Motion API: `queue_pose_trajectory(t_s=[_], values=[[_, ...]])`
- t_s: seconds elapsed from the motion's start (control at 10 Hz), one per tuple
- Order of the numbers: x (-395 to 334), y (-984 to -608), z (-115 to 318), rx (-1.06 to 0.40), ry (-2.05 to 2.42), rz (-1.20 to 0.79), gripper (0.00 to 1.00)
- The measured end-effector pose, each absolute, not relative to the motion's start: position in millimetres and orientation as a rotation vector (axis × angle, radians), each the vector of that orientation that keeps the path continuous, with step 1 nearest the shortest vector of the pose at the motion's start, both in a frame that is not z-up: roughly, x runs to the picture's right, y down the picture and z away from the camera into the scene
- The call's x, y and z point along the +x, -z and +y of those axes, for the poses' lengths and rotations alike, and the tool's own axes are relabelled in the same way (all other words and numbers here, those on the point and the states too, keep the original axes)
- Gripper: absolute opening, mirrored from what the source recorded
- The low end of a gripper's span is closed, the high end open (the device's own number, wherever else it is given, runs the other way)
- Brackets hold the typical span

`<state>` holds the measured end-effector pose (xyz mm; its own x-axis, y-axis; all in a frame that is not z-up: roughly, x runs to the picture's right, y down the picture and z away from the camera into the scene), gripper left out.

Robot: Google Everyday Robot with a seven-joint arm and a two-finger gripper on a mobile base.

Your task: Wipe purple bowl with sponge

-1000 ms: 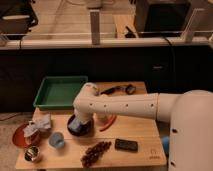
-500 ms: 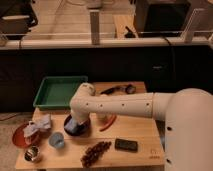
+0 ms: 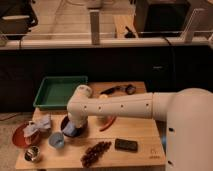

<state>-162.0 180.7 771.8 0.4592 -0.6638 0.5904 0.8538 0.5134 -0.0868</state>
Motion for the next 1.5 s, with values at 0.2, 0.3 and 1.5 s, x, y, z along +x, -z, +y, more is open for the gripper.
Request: queue_pose_trajectory(t_s=[0.2,0.3,1.5], values=[[-156,-771,184,-0.42,0.973,-0.522,0.01],[-150,-771,184,-0.431,0.969,-0.506,0.01],[-125,-794,163,-0.397,0.845,-0.454,0.01]])
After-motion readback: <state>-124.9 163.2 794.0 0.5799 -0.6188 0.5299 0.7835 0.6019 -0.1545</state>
